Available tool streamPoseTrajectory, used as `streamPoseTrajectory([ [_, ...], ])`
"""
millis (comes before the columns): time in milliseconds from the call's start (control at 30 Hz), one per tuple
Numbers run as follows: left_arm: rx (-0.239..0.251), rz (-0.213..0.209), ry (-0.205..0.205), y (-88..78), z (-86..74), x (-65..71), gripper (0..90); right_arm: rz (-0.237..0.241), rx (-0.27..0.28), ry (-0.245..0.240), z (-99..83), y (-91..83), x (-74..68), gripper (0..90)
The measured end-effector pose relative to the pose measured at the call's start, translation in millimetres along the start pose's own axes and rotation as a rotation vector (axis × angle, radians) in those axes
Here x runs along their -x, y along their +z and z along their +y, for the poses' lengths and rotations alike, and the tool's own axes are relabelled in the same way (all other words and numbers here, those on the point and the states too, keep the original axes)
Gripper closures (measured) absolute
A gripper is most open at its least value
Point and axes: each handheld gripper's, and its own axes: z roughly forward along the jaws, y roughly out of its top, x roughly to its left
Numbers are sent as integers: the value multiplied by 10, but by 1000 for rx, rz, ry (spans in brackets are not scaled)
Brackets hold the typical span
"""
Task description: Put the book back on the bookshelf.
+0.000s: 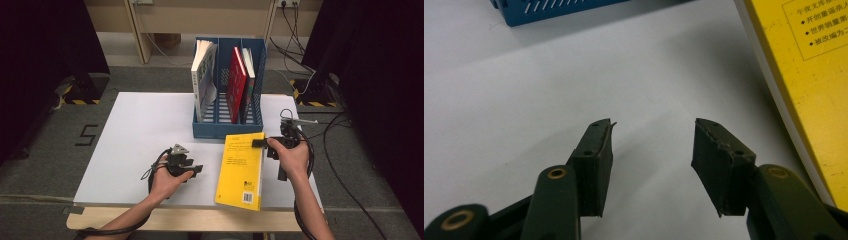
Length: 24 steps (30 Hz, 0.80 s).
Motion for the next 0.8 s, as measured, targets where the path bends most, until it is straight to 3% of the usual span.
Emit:
streamPoseTrajectory([
  [800,13,-3,-5,-21,23,-10,502,-46,63,-36,102,-202,-62,761],
])
